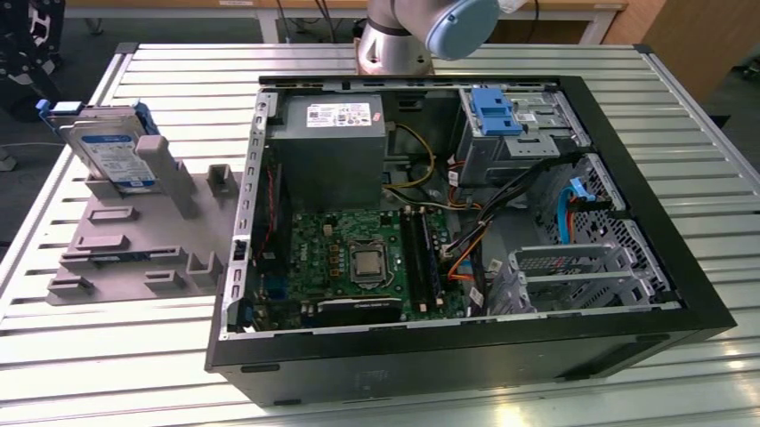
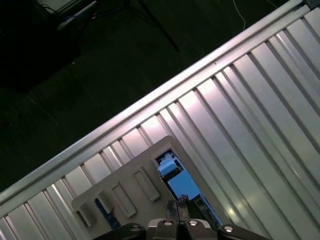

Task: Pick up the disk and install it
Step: 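Pick up the disk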

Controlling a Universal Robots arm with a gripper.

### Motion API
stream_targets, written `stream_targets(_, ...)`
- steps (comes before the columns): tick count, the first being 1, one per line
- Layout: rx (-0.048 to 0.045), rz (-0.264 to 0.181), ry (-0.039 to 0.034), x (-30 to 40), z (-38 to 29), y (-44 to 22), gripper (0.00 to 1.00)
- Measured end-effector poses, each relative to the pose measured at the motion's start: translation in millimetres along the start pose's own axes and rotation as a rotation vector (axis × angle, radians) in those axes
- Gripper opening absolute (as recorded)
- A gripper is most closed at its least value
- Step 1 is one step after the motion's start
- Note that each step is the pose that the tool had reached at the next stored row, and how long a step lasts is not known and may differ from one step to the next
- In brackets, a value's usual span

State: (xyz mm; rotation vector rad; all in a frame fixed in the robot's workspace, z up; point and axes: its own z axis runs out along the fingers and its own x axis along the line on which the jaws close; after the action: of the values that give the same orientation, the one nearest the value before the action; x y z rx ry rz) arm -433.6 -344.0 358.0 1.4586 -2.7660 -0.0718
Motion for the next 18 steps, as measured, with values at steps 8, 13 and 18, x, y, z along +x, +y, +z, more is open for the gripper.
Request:
stream_targets(8,-0.0003,-0.038,0.0018,0.0,0.1,0.0,0.11)
stream_targets(13,-0.0008,-0.103,0.0048,0.0,0.6,0.0,0.11)
stream_targets(18,-0.0017,-0.193,0.009,0.0,1.5,-0.1,0.11)
